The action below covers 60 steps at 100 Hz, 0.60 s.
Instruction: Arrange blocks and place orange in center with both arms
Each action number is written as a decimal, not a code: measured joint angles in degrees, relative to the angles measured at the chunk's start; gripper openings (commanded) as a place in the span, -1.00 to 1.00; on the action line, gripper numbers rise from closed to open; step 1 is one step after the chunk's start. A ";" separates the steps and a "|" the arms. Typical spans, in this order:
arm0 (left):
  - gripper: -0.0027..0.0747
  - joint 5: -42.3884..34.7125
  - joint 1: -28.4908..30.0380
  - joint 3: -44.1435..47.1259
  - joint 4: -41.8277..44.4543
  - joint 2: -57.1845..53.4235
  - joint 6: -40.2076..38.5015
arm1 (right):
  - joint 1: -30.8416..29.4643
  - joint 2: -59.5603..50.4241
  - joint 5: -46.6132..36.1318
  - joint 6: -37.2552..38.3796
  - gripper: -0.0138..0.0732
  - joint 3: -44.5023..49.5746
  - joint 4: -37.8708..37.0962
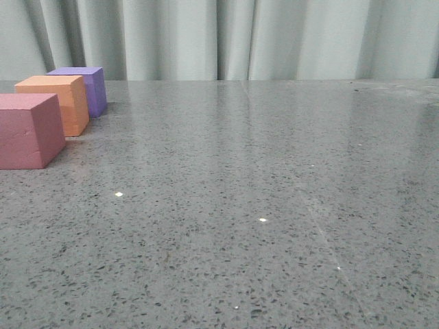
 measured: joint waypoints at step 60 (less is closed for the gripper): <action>-0.98 0.00 0.00 0.00 0.21 0.00 0.00 | 0.00 0.00 0.00 0.00 -0.84 0.00 0.08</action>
